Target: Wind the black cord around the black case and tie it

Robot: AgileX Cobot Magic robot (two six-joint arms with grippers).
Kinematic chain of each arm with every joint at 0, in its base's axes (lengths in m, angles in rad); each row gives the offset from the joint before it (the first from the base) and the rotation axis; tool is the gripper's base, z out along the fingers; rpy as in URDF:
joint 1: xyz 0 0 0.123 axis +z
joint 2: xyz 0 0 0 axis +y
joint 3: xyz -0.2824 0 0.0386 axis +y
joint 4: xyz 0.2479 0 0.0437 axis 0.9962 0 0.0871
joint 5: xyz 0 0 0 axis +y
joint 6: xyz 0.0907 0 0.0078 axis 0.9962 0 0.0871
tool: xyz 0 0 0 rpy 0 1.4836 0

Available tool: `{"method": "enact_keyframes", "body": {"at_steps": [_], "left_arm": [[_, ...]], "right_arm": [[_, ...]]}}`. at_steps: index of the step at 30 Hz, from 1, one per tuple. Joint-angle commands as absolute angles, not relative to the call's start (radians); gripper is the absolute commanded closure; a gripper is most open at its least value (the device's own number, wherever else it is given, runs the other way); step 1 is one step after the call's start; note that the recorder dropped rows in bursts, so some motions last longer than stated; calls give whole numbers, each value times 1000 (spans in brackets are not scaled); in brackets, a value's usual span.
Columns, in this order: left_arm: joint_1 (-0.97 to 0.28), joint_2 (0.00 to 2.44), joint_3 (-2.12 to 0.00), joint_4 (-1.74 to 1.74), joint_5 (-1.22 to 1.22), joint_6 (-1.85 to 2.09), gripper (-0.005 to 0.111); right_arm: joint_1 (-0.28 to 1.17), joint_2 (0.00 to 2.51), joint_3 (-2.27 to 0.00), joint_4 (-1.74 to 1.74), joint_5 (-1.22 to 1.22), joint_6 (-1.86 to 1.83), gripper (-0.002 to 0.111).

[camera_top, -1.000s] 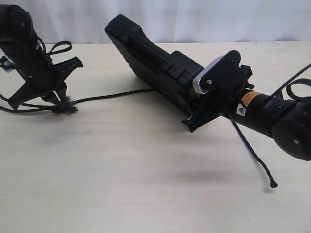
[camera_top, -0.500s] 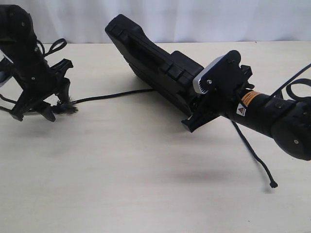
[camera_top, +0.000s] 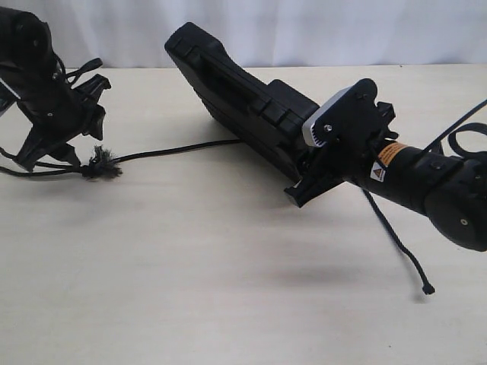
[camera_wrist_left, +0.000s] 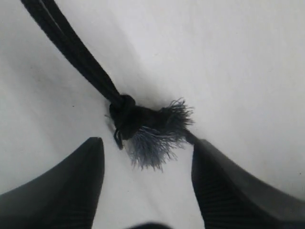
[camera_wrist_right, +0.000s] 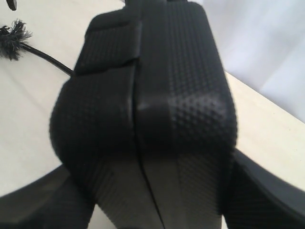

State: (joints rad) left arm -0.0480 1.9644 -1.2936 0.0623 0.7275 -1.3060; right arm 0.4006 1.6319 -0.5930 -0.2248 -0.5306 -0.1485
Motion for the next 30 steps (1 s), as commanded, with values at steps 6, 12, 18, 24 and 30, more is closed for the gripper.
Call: {"method": "enact_keyframes", "body": {"at_steps": [6,12,18,24,30], "left_arm": [[-48,2043,-1297,42,700,-1365,54],[-46,2076,-1297,50,629,-1366,54],[-46,2108,-1297,95,612,-1464,54],[-46,2133,-1297,91,631,-1466,54],[-46,2137,-1297,90,682,-1409,56]], "right_arm": [[398,1642,-581,-198,-445,-104,104],[398,1642,-581,-198,-441,-82,104],[398,1642,-581,-198,-439,-82,104],[398,1642,-581,-198,-439,-82,104],[398,1642,-581,-198,-439,-63,104]]}}
